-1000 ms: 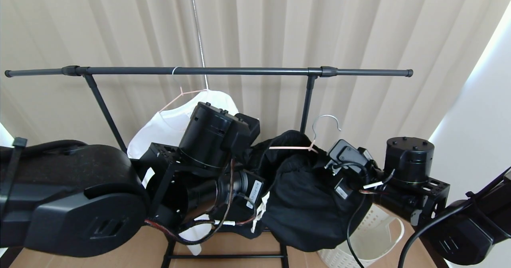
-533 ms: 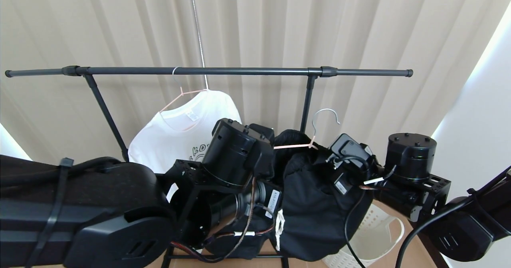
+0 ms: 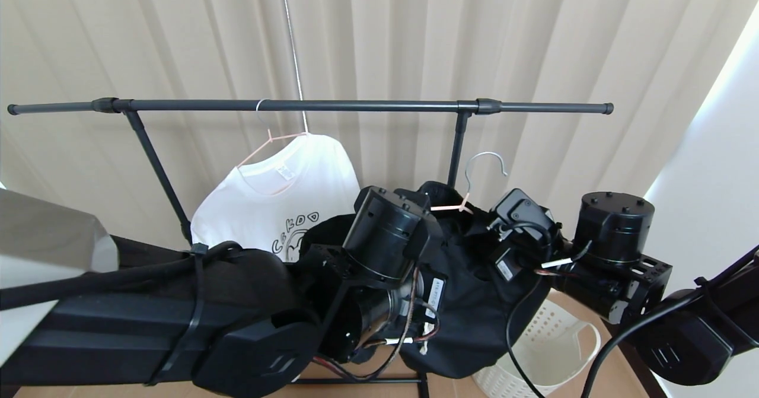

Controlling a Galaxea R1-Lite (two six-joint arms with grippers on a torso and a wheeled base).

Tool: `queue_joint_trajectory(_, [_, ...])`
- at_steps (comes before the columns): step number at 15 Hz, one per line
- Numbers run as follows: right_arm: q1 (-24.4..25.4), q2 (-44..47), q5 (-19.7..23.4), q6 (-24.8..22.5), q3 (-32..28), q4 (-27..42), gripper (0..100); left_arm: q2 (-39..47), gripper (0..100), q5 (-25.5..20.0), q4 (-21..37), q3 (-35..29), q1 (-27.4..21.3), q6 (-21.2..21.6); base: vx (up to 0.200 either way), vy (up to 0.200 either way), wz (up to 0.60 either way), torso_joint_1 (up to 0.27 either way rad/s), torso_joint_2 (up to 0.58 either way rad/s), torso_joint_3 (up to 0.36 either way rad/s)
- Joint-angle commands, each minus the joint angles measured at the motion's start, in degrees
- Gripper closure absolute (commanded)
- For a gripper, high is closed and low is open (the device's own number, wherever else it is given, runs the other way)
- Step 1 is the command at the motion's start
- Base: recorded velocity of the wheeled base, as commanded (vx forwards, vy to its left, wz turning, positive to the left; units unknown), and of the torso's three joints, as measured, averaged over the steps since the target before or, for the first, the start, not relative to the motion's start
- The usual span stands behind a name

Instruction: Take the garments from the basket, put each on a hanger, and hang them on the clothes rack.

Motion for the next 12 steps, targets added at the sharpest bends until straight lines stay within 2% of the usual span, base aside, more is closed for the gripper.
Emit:
queue_joint_trajectory(1, [0.03,0.27,0.11,0.00,0.08,-2.28,100,0.78,100,0.58,0.05,-0.30,0.41,-0.19,0.000,0.000,0.00,0.000,0.00,0.000])
queue_joint_trajectory(5, [0.03,0.27,0.55,0.17,0.52,-5.18,100,3.07,100,6.03,0.05,-3.37,1.73,-1.86,0.000,0.000,0.00,0.000,0.00,0.000])
queue_joint_trajectory(12, [0.38,-0.17,0.55,0.08,2.02,-9.75,100,3.42,100,6.29,-2.06,-3.37,2.08,-2.65,0.000,0.000,0.00,0.000,0.00,0.000])
